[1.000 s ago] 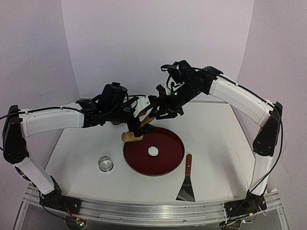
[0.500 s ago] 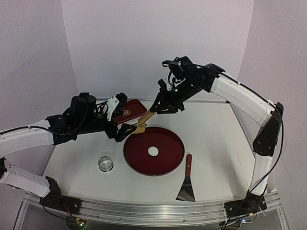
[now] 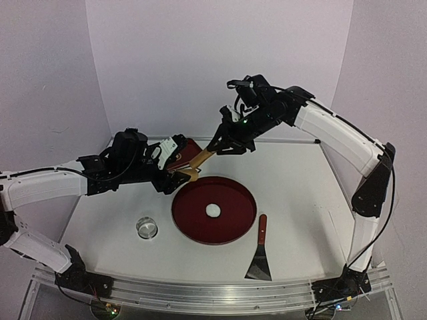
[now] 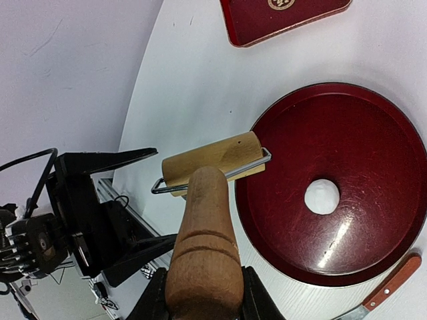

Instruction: Roll out the dumpling wrappers from the dough

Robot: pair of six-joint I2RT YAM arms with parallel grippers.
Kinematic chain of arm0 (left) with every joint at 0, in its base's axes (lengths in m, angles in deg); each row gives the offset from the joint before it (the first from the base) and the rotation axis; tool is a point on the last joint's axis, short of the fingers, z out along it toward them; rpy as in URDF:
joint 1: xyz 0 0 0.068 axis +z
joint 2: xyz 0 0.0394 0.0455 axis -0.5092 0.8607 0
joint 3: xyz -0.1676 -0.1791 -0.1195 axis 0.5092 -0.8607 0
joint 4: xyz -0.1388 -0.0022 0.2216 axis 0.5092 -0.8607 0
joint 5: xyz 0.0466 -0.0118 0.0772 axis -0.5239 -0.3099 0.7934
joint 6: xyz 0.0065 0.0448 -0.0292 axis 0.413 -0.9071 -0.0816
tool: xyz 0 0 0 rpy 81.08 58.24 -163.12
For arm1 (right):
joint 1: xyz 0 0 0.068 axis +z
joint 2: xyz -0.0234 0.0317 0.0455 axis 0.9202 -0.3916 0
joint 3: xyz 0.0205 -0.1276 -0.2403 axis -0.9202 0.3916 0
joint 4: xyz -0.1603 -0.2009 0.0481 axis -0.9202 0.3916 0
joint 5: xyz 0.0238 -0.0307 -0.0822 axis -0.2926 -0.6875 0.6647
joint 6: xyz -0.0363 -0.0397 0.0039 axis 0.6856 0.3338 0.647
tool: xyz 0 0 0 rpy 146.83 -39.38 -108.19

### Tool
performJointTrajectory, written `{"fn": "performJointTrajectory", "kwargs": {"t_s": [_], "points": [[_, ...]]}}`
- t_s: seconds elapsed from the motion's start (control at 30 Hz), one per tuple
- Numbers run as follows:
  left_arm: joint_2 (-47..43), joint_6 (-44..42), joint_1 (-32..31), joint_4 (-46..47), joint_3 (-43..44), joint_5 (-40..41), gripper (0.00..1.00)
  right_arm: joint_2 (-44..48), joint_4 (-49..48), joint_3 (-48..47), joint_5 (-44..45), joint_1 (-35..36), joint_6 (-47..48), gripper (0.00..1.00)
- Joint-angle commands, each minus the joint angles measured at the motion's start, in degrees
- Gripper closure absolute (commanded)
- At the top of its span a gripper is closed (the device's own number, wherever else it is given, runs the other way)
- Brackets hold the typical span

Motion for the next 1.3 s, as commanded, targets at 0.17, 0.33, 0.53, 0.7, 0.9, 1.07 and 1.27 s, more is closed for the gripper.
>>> {"fn": "performJointTrajectory", "kwargs": {"t_s": [0.17, 0.33, 0.53, 0.7, 0.9, 1.07, 1.27], "points": [[4.23, -5.32, 3.55, -0.78, 4.99, -3.3, 0.32, 0.86, -2.84, -3.89, -2.38, 0.12, -1.55, 1.0], [6.98, -7.21, 4.95, 1.21, 6.55, -6.29, 0.43, 0.53, -2.83, -4.55, -3.18, 0.13, -1.92, 1.0], [9.7, -9.36, 6.47, 0.43, 8.49, -9.91, 0.57, 0.22, -2.84, -5.47, -3.11, 0.12, -2.13, 1.0], [10.64, -10.49, 6.52, 0.19, 10.13, -11.43, 0.65, 0.1, -2.71, -5.52, -3.22, 0.13, -2.19, 1.0], [11.39, -10.57, 6.56, 0.71, 11.86, -12.75, 0.4, -0.26, -2.78, -5.16, -3.06, 0.22, -2.11, 1.0], [12.14, -11.22, 6.55, -0.86, 13.53, -13.36, 0.28, -0.78, -2.84, -6.01, -2.7, 0.19, -1.93, 1.0], [12.77, -12.79, 6.56, -2.52, 14.07, -13.89, 0.6, -0.96, -2.84, -6.37, -2.46, 0.17, -1.72, 1.0]]}}
